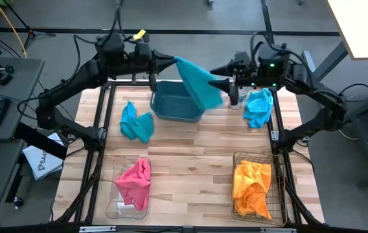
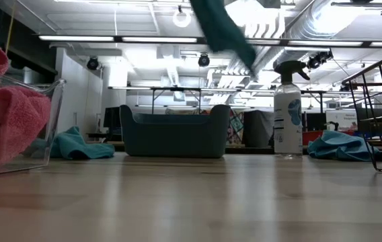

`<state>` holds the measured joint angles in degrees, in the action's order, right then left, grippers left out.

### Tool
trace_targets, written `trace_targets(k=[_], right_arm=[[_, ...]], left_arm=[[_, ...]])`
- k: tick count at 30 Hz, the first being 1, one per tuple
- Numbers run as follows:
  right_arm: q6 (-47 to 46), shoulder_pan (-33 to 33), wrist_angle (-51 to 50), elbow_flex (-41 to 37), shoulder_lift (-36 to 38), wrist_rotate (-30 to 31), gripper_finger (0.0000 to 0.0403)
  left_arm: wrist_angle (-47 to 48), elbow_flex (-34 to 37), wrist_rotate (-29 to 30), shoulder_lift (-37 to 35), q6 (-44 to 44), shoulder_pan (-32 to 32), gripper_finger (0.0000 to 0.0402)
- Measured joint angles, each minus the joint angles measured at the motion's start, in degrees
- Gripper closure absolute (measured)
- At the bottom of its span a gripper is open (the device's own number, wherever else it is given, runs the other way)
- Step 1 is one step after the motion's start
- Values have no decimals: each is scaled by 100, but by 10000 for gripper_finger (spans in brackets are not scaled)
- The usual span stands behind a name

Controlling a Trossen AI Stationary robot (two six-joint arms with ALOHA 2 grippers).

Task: Sort microfiber towel by color & place in baskets
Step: Put the bottom blue microfiber towel into the blue bin

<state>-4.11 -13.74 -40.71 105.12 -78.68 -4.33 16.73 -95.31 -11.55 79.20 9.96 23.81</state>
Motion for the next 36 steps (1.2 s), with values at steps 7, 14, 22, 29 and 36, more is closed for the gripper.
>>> trace_targets(k=[7,14,22,29,36], right_arm=[[-12,0,-96,0,312,222,201],[-4,0,-198,0,404,283,201],[6,0,-198,0,407,480,201],[-131,0,-362,0,407,480,201],[-248,0,-540,0,407,480,201]], left_arm=[[695,2,-337,364,-87,117,401],[906,2,-474,718,-90,-35,401],[715,2,-643,1084,127,65,401],[719,2,-564,1201,216,700,401],[1645,0,258,1087,654,1187,401]])
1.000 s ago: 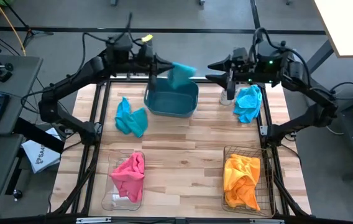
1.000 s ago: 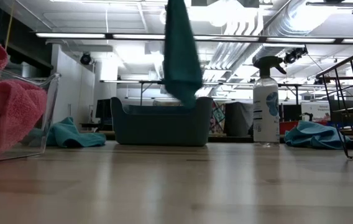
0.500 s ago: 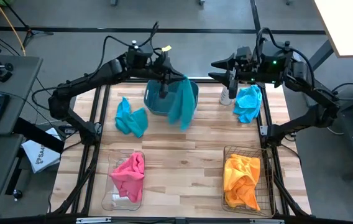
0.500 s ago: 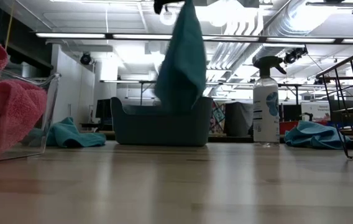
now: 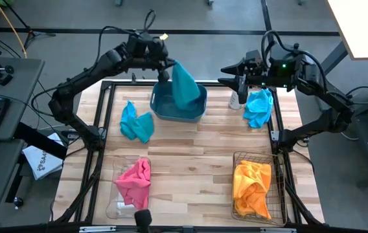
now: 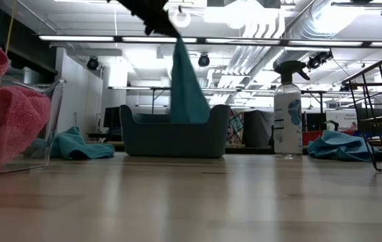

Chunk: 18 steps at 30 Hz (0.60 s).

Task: Sort microfiber towel by color & place in baskets
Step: Put the bottom blue microfiber towel into the blue bin

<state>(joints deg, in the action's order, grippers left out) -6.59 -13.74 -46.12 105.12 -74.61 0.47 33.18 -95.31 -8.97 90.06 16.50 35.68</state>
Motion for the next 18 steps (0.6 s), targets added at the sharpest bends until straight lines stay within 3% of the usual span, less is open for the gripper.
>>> trace_targets(k=[3,6,18], right_arm=[[16,0,0,0,0,9,201],[57,0,-1,0,0,173,201],[42,2,-1,0,-2,415,201]], left_arm=[[534,26,-17,33,122,-45,401],[404,396,-268,20,85,-192,401],[-1861,2947,-583,17,-1194,-815,401]])
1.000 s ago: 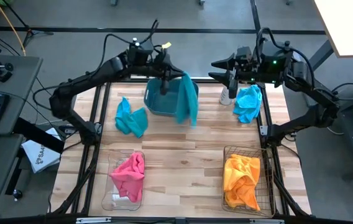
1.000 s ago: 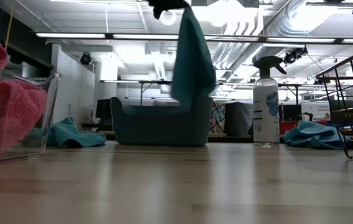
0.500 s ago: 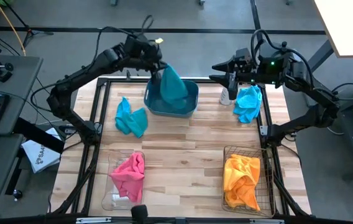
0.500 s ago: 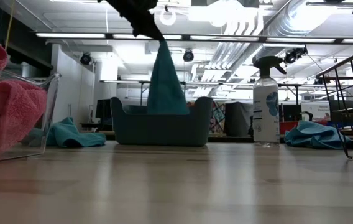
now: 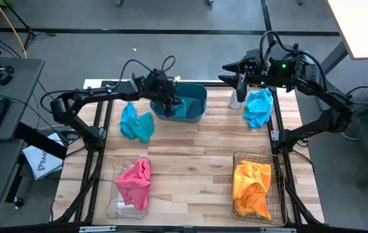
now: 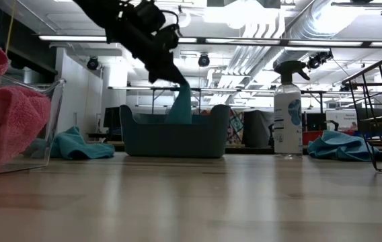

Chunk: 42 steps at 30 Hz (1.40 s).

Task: Sort microfiber towel by color & place in baskets
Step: Put the bottom blue microfiber towel into the blue bin

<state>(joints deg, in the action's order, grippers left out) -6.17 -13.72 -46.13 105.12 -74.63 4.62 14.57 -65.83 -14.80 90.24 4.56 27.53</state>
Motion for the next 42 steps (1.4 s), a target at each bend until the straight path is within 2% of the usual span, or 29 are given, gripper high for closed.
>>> trace_targets(k=[2,5,8,11,15,20,24,28,30,32,36,39,42], right_arm=[[8,0,3,0,-23,110,201],[0,-1,4,0,-76,134,201],[0,-1,-12,0,-164,134,201],[0,0,-105,0,-259,132,201],[4,0,-183,0,-362,129,201],[17,-1,-197,0,-387,121,201],[17,-2,-282,0,-387,121,201],[17,-2,-467,0,-411,121,201],[17,-2,-625,-2,-433,121,201],[20,-1,-683,-2,-453,122,201],[60,-13,-666,-2,-473,123,201],[63,-13,-644,-2,-496,135,201],[63,-13,-638,-2,-496,231,201]], left_arm=[[-21,134,67,0,-132,-42,401],[114,128,592,-5,-188,-82,389],[208,97,899,-61,27,-98,361],[517,-215,951,-66,204,-98,320],[1343,-757,1026,-70,218,-98,260],[3170,-1563,1037,-99,120,-104,200],[4006,-1509,765,-331,-50,-136,179],[3679,-832,-140,-784,-650,-300,177],[3145,-340,-297,-1093,-905,-513,177],[2252,189,-187,-1372,-1194,-733,177],[270,1088,677,-1472,-2105,-1140,188],[-411,1268,1284,-1039,-2587,-1359,242],[-733,1127,1857,-505,-2881,-1484,346]])
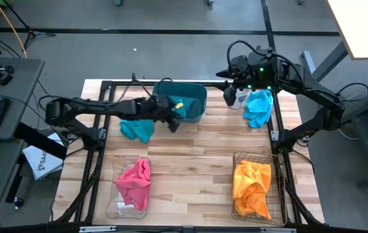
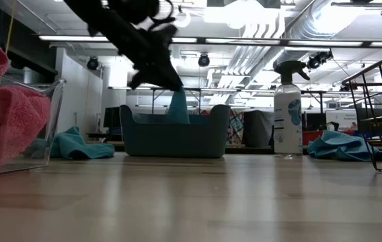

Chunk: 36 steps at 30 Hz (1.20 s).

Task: Sort microfiber towel by color & place in baskets
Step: Put the bottom blue microfiber towel into the blue bin, then put the left blue microfiber towel into the blue bin

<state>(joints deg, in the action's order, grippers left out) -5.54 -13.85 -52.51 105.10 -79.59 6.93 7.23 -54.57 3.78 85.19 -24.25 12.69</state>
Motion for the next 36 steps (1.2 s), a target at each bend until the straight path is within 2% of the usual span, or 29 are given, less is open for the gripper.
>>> trace_targets(k=[1,2,4,8,12,17,22,25,28,31,33,36], right_arm=[[2,0,0,0,0,24,201],[0,0,0,0,0,58,201],[-9,0,-2,0,0,130,201],[-28,0,0,0,0,170,201],[-123,0,2,0,1,175,201],[-214,0,2,0,0,187,201],[-350,0,4,0,2,187,201],[-356,0,4,0,2,184,201],[-352,0,4,0,2,183,201],[-350,0,4,0,2,178,201],[-348,0,3,0,2,168,201],[-348,0,4,0,2,168,201]], left_arm=[[-91,-79,165,152,-87,-24,374],[-134,-153,363,290,-218,-46,385],[-95,-306,750,546,-362,-69,389],[4,-410,1134,946,-365,10,399],[93,-441,1570,1227,-365,374,401],[-88,-445,1348,1523,-386,945,401],[-15,-441,282,1760,-643,1331,401],[0,-494,-100,1484,-699,1442,401],[-55,-631,38,877,-332,1469,401],[-38,-710,171,174,404,1448,401],[182,-710,154,-330,909,1340,401],[1012,-717,122,-1049,1425,1067,401]])
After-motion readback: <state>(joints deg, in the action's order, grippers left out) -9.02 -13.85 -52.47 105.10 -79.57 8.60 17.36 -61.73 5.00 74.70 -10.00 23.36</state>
